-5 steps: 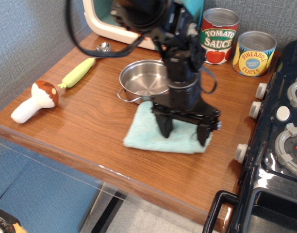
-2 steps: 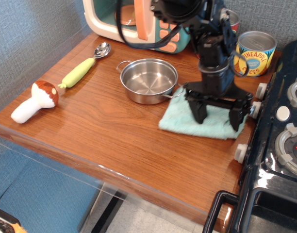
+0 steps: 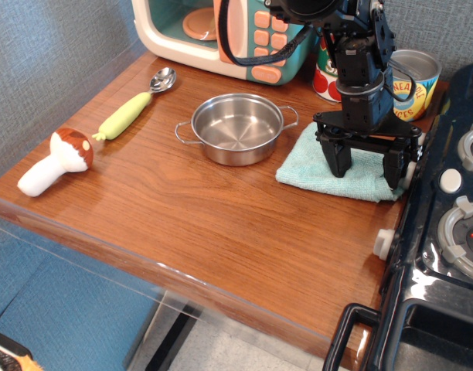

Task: Push the blue cloth a few inches back

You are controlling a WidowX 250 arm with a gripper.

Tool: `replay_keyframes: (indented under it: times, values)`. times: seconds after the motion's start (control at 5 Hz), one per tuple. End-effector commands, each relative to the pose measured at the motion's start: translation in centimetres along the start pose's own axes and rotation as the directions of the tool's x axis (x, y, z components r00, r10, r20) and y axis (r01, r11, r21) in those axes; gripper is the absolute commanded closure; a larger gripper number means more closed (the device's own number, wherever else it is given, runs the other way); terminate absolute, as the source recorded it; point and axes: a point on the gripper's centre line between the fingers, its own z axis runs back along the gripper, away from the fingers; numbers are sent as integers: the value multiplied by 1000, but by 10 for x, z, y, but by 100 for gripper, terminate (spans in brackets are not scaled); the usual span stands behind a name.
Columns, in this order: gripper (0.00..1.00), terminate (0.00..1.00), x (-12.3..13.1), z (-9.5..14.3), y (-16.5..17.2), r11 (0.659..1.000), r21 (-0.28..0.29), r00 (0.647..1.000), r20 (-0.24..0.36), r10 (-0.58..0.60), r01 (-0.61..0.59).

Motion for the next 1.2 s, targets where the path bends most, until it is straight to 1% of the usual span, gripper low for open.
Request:
replay_keyframes:
  times: [0.0,0.2,0.4,0.6,0.8,1.0]
  values:
    - [0,0,30,63,-11,990,141,990,137,-19,-1]
    - [0,0,35,98,-25,968,249,989,146,-29,-9]
    - [0,0,30,116,-26,946,321,990,138,-6,-39]
    - [0,0,21,125,-21,939,343,993,119,-3,-39]
    - [0,0,21,125,-21,939,343,993,119,-3,-39]
    - [0,100,21,125,-21,939,343,993,119,-3,-39]
